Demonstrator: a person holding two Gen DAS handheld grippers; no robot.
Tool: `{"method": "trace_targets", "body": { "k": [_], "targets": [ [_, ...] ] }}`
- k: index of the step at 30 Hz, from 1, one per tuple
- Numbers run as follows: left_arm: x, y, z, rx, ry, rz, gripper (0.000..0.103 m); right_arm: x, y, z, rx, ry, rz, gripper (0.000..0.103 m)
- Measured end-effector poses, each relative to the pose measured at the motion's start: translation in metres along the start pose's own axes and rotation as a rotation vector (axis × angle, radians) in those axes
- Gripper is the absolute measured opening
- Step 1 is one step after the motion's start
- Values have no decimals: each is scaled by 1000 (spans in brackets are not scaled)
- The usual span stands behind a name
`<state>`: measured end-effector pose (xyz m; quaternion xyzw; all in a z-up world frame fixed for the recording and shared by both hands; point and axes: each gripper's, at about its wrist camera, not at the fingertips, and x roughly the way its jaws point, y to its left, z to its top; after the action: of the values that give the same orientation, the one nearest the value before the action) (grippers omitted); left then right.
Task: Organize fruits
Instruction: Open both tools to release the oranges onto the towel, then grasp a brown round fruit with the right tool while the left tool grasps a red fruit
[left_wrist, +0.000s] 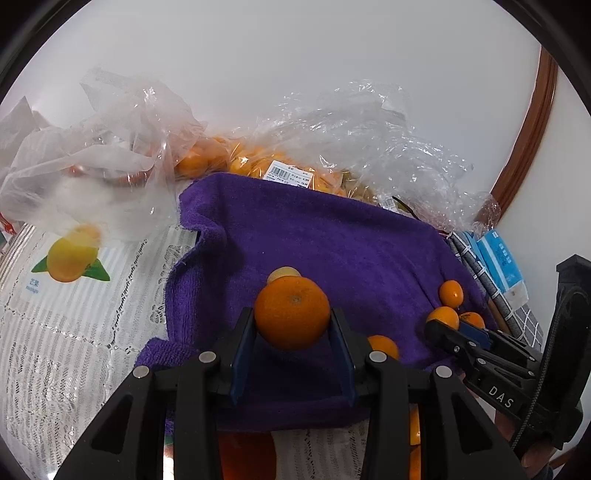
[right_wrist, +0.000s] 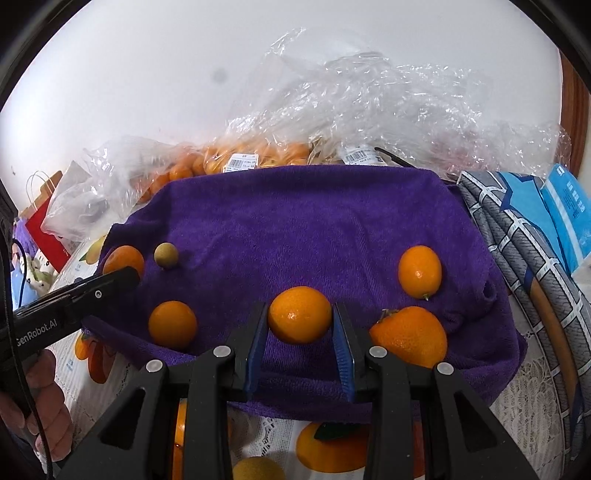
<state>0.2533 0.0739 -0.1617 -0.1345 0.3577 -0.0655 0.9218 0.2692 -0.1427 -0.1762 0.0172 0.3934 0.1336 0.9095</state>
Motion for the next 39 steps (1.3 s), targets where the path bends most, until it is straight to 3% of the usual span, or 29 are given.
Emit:
{"method": "trace_targets", "body": {
  "k": [9, 12, 14, 25, 28, 31, 39],
  "targets": [
    [0, -2, 0, 11, -3, -6, 42, -2, 0, -1, 4, -12, -9, 35],
    [-1, -2, 1, 3, -11, -31, 51, -6, -2, -1, 13, -22, 12, 44],
    [-3, -2, 2, -3, -22, -39, 52, -9, -1, -1, 11, -34, 14, 49],
    [-24, -2, 3, -3, -147, -16, 52, -43, -1, -3, 39, -130, -62, 56],
    [-26, 2, 5, -26, -152, -32, 52, -59, -3, -8, 31, -149, -142, 56],
    [-22, 6, 7, -47, -111, -66, 52, -70, -11, -19, 55, -122, -146, 56],
    [-28, 8, 7, -59, -140, -77, 52, -71, -6, -56, 50, -21, -98, 52]
  ]
}}
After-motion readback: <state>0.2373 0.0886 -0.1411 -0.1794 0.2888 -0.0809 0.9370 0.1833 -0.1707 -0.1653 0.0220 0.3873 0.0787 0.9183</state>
